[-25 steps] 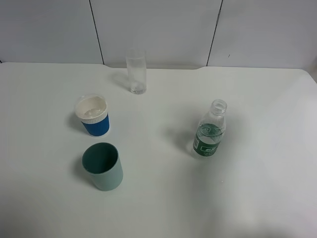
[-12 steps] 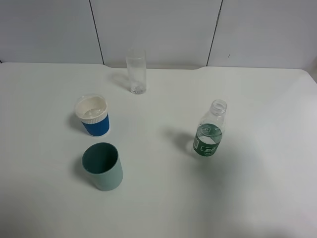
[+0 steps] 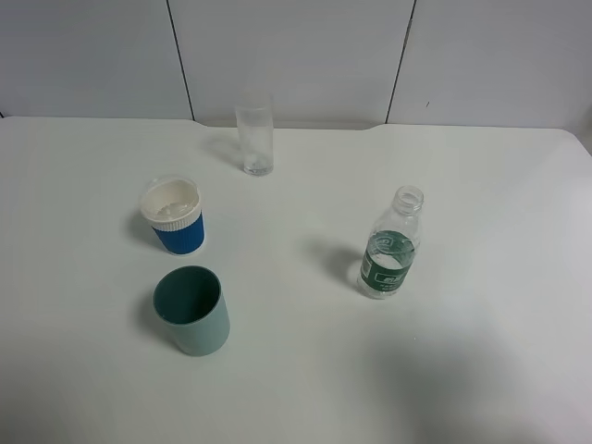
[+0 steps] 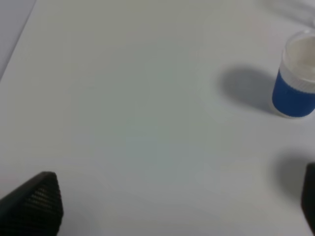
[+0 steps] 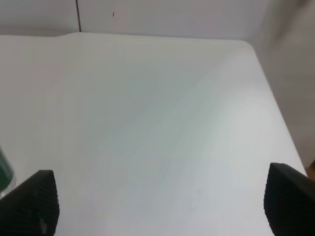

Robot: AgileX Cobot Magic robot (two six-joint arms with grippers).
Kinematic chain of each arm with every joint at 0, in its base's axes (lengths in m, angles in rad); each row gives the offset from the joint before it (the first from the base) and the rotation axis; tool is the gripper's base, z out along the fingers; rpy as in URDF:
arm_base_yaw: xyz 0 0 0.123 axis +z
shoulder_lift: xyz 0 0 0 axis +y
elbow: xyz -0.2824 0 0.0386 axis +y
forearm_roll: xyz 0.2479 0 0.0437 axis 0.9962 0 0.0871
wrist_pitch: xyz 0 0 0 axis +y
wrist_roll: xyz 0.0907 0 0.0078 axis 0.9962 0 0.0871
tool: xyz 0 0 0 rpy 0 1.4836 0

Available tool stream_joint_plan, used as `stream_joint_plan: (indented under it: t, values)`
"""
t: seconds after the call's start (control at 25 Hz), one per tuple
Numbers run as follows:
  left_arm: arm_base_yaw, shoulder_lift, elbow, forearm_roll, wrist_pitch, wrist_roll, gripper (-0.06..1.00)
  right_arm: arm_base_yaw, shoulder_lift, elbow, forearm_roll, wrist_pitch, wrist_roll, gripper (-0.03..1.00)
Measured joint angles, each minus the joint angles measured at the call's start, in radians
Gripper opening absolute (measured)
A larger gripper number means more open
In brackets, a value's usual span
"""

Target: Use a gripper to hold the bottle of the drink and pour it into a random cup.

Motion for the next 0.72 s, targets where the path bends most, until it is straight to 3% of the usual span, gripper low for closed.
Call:
stream_joint_plan:
  t: [0.24,0.72]
  values:
    - [0.0,0.0,0.0,0.0,0.0,0.0,0.98,0.0,-0.009,0.0,0.02,0.148,0.002,0.82]
    - [0.0,0.0,0.0,0.0,0.0,0.0,0.98,0.0,-0.009,0.078,0.02,0.114,0.002,0.82]
